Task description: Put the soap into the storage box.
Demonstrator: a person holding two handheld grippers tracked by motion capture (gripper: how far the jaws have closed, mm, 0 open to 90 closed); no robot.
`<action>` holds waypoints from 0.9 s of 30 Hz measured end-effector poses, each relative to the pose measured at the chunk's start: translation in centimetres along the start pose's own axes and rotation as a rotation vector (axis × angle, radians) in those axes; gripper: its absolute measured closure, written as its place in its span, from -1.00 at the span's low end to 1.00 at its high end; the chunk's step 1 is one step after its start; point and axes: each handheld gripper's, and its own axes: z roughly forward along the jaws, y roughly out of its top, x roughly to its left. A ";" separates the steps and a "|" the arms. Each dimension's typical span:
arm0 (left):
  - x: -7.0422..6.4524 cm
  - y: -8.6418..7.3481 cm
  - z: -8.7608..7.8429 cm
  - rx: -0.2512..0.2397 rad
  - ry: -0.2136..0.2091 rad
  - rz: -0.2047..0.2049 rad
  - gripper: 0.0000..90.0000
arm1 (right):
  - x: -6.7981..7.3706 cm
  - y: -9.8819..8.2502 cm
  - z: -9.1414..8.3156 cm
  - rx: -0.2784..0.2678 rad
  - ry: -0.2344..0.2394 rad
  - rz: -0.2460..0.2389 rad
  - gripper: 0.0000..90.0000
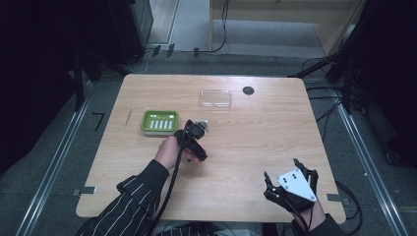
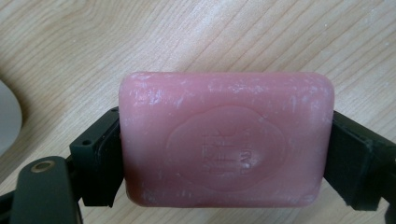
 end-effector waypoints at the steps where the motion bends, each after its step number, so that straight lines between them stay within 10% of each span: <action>1: 0.1 -0.1 -0.1 -0.001 -0.003 -0.001 -0.69 | 0.0 0.0 0.0 0.000 0.000 0.000 -0.71; 27: 1.6 -1.3 -2.0 -0.035 0.008 -0.017 -0.70 | 0.1 0.0 0.0 0.004 0.001 0.000 -0.71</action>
